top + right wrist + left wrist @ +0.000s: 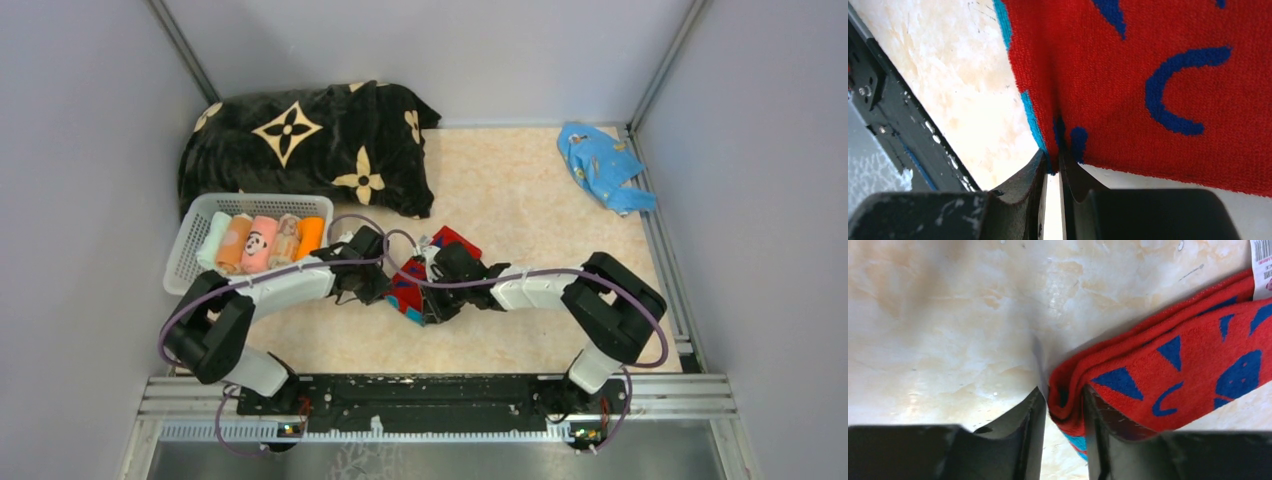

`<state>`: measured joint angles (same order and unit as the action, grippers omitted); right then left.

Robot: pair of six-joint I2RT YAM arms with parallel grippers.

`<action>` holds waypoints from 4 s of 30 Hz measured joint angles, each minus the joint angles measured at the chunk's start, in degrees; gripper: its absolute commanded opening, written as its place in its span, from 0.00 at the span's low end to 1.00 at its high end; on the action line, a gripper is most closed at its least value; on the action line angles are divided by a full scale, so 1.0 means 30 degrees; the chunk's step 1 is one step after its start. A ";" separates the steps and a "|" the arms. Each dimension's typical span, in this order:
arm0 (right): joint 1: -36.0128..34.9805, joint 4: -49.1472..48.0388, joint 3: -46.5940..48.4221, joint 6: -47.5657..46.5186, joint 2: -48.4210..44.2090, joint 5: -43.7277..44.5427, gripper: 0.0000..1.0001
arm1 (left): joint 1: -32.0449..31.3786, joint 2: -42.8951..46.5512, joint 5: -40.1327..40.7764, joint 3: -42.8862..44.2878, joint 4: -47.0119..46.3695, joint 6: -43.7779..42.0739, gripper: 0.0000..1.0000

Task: Roll the towels
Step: Roll the towel at the center of the board.

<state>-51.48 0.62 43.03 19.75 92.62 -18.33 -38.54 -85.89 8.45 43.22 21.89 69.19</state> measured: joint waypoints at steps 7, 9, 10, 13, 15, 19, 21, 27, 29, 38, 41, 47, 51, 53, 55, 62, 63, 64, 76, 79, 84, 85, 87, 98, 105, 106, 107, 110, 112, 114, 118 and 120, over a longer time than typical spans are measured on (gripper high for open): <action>0.1982 -0.0721 -0.0874 0.1362 0.0007 -0.3847 0.13 | 0.0015 0.2812 0.0561 -0.0809 0.0576 -0.1188 0.62; 0.2412 -0.1173 -0.0984 0.1865 0.0095 -0.4903 0.13 | 0.0015 0.4036 0.0437 -0.1275 0.0408 -0.1676 0.65; 0.2637 -0.1566 -0.1078 0.2171 0.0182 -0.5457 0.12 | 0.0015 0.4539 0.0328 -0.1464 0.0313 -0.1938 0.66; 0.3475 -0.2900 -0.1428 0.3293 0.0903 -0.7104 0.12 | 0.0015 0.5581 -0.0058 -0.1996 -0.0007 -0.2514 0.67; 0.4087 -0.3504 -0.1632 0.4000 0.1661 -0.7978 0.12 | 0.0015 0.5996 -0.0444 -0.2397 -0.0204 -0.2863 0.67; 0.5027 -0.4809 -0.2011 0.5501 0.2980 -0.9661 0.11 | 0.0015 0.6266 -0.1311 -0.3235 -0.0809 -0.3330 0.67; 0.5348 -0.5435 -0.2215 0.6069 0.3293 -1.0265 0.11 | 0.0015 0.6251 -0.1639 -0.3614 -0.1042 -0.3395 0.67; 0.5880 -0.5661 -0.2193 0.6623 0.3891 -1.1205 0.12 | 0.0015 0.5260 -0.2259 -0.3883 -0.2310 -0.3395 0.66; 0.5887 -0.5319 -0.2069 0.6521 0.3905 -1.1205 0.13 | 0.0015 0.4750 -0.2390 -0.3883 -0.2703 -0.3388 0.66; 0.5880 -0.2645 -0.0816 0.5289 0.3825 -1.0761 0.23 | 0.0022 0.3468 -0.2521 -0.3781 -0.3920 -0.2922 0.62; 0.5880 -0.1326 -0.0452 0.4561 0.3271 -1.0032 0.30 | 0.0022 0.3198 -0.2470 -0.3687 -0.4007 -0.2339 0.60; 0.5406 0.2222 0.0801 0.2135 0.1078 -0.6776 0.40 | 0.0168 0.3016 -0.2470 -0.3825 -0.4444 -0.0954 0.60; 0.3665 0.3803 0.1800 0.0066 -0.0925 -0.3381 0.42 | 0.0284 0.2681 -0.2710 -0.3898 -0.5034 -0.0321 0.58; 0.2521 0.3942 0.1953 -0.0787 -0.1814 -0.2004 0.42 | 0.0342 0.2426 -0.2892 -0.3891 -0.5421 -0.0051 0.57; 0.1304 0.3971 0.1953 -0.1661 -0.2543 -0.0845 0.42 | 0.0372 0.2222 -0.3118 -0.3905 -0.5756 0.0226 0.57; -0.0976 0.3592 0.1953 -0.3555 -0.2441 0.1304 0.42 | 0.0474 0.2004 -0.3650 -0.4473 -0.7045 0.1035 0.51; -0.1107 0.3548 0.1953 -0.3738 -0.2215 0.1610 0.42 | 0.0474 0.2004 -0.3687 -0.4554 -0.7184 0.1078 0.51; -0.1268 0.3512 0.1953 -0.3942 -0.1923 0.1945 0.42 | 0.0474 0.2011 -0.3687 -0.4619 -0.7286 0.1100 0.50; -0.2659 0.3512 0.2637 -0.5326 0.0102 0.4473 0.43 | 0.0474 0.2608 -0.3519 -0.5508 -0.7468 0.1858 0.40; -0.2827 0.3585 0.2922 -0.5544 0.0474 0.5180 0.43 | 0.0474 0.2892 -0.3490 -0.5712 -0.7293 0.2011 0.40; -0.3162 0.3650 0.3344 -0.5756 0.1304 0.6732 0.41 | 0.0488 0.2965 -0.3461 -0.5734 -0.7162 0.2018 0.41; -0.3257 0.3650 0.3344 -0.5756 0.1355 0.7031 0.40 | 0.0488 0.2943 -0.3468 -0.5712 -0.7147 0.2025 0.42; -0.3490 0.3628 0.3344 -0.5799 0.1428 0.7635 0.36 | 0.0525 0.2834 -0.3497 -0.5566 -0.7038 0.2018 0.44; -0.3351 0.3548 0.3432 -0.5887 0.1559 0.8269 0.00 | 0.0561 0.3898 -0.2783 -0.4845 -0.5100 0.1195 0.66; -0.0248 0.3439 0.3424 -0.5049 0.1545 0.0590 0.00 | 0.0612 0.6244 -0.1960 -0.4845 -0.2856 0.0022 0.72; 0.0248 0.3424 0.3424 -0.4830 0.1588 -0.0372 0.00 | 0.0612 0.6594 -0.1909 -0.4845 -0.2703 -0.0124 0.72; 0.0911 0.3337 0.3424 -0.4495 0.1705 -0.1668 0.00 | 0.0612 0.6834 -0.1894 -0.4845 -0.2645 -0.0219 0.72; 0.2426 0.2849 0.3424 -0.3497 0.2390 -0.4619 0.02 | 0.0612 0.7628 -0.1960 -0.5027 -0.2790 -0.0525 0.72; 0.3359 0.2499 0.3424 -0.2696 0.3089 -0.6426 0.03 | 0.0612 0.7890 -0.2127 -0.5297 -0.3118 -0.0670 0.72; 0.4109 0.2208 0.3424 -0.1938 0.3745 -0.7854 0.02 | 0.0612 0.7839 -0.2412 -0.5574 -0.3621 -0.0787 0.71; 0.5136 0.1450 0.3424 -0.0430 0.4728 -0.9981 0.02 | 0.0612 0.6958 -0.3104 -0.5683 -0.4721 -0.1093 0.70; 0.5530 0.1042 0.3424 0.0189 0.5078 -1.0681 0.02 | 0.0612 0.6193 -0.3446 -0.5632 -0.5246 -0.1188 0.70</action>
<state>-34.89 3.75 53.30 20.32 107.85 -50.37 -36.71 -67.31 -1.89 26.33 6.15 65.63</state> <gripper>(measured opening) 0.031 0.705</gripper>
